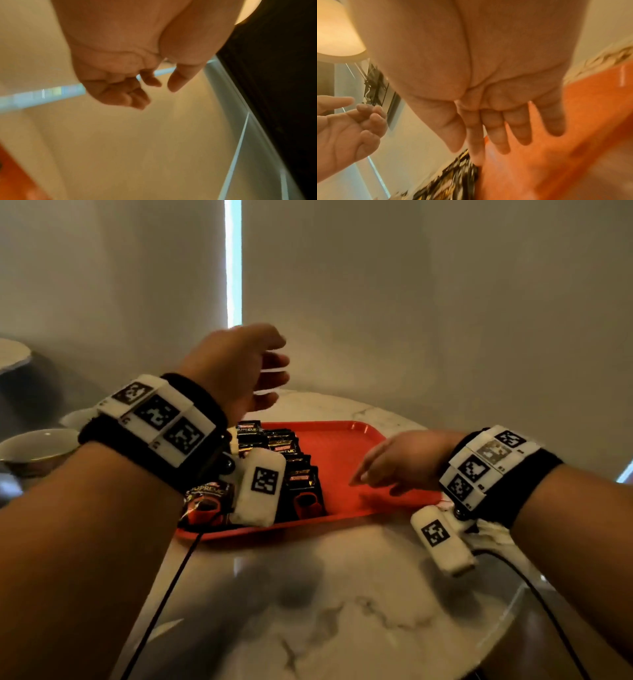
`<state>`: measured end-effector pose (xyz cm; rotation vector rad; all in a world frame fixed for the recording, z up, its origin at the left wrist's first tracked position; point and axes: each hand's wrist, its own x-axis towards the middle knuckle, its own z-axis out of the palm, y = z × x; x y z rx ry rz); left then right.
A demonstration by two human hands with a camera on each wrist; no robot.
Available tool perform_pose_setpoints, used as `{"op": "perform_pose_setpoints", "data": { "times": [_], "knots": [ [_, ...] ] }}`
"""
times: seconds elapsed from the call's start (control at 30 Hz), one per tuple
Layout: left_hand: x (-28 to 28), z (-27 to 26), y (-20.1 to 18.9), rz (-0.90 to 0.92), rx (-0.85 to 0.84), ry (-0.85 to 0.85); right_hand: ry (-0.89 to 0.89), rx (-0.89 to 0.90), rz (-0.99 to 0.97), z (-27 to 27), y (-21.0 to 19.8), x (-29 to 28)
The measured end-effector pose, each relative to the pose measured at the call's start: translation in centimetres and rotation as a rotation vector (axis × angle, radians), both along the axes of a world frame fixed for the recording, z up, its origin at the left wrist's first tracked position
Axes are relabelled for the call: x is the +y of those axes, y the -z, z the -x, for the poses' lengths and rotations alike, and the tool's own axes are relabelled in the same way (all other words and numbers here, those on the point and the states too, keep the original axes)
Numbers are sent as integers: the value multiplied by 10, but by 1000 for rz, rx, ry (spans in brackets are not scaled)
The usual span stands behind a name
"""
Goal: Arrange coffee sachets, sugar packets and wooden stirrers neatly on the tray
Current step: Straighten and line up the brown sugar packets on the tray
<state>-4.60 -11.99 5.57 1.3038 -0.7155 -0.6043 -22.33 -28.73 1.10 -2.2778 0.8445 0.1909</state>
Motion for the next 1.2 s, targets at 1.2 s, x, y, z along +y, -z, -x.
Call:
{"op": "perform_pose_setpoints", "data": {
  "times": [1.2],
  "knots": [
    [-73,49,82,81,277,237,-229,590,859,96,29,-31]
  ]
}}
